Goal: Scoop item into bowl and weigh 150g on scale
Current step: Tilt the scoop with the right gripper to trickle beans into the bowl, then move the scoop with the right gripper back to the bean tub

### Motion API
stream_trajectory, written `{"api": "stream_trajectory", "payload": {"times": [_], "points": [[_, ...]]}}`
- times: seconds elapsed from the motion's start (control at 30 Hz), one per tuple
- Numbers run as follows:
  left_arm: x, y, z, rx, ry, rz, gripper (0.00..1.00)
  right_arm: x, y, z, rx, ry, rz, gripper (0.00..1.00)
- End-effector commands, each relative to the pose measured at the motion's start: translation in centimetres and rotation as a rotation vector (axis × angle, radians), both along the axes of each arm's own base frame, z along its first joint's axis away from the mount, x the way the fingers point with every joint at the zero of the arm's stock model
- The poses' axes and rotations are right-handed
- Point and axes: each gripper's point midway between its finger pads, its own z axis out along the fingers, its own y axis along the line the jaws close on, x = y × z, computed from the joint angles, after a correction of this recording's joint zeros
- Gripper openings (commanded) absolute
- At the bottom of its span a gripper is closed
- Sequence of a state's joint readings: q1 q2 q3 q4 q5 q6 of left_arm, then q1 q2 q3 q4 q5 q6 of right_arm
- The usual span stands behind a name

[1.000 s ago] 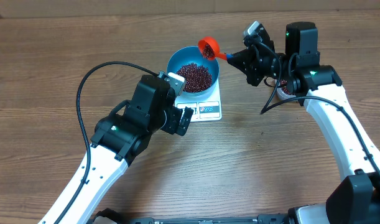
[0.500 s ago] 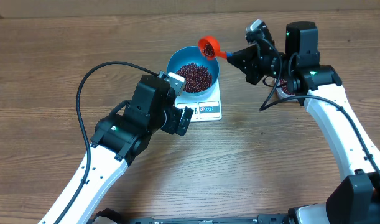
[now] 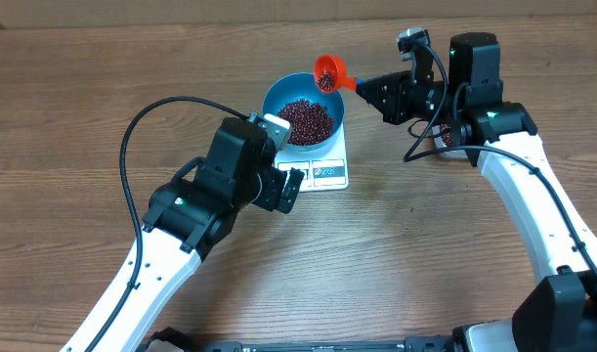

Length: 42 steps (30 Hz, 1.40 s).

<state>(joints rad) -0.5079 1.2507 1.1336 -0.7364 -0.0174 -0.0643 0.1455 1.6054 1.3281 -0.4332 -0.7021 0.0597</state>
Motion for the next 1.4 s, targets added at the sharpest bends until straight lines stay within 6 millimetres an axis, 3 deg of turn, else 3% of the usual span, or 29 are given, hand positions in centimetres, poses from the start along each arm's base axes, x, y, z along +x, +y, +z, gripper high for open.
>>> {"api": "stream_trajectory", "payload": {"times": [0.0,0.83,1.03,1.17,1.37], "points": [[-0.1,-0.1,-0.4,-0.001,0.014,-0.009,1.00,0.1,0.4,1.0,0.021,-0.012,0.002,0.04],[-0.1,-0.1,-0.4,-0.001,0.014,-0.009,1.00,0.0,0.4,1.1,0.022,-0.011,0.003,0.04],[-0.1,-0.1,-0.4,-0.001,0.014,-0.009,1.00,-0.4,0.8,1.8,0.071,-0.015,0.047,0.04],[-0.1,-0.1,-0.4,-0.001,0.014,-0.009,1.00,0.2,-0.5,2.0,0.102,0.018,-0.002,0.03],[-0.1,-0.1,-0.4,-0.001,0.014,-0.009,1.00,1.1,-4.3,2.4,0.137,0.026,-0.065,0.04]]}}
